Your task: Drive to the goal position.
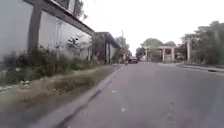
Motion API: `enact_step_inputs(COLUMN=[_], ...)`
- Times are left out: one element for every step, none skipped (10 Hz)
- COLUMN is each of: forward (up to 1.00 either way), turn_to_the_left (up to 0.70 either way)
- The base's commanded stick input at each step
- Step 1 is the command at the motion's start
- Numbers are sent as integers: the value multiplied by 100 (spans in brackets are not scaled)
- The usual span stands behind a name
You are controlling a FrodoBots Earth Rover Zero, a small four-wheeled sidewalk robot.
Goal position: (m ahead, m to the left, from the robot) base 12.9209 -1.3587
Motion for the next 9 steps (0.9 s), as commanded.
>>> enact_step_inputs(forward=[100, 100, 100, 100, 100, 100, 100, 100, 100], turn_to_the_left=[-40, -34, 0, 0, 0, 0, 0, 0, 0])
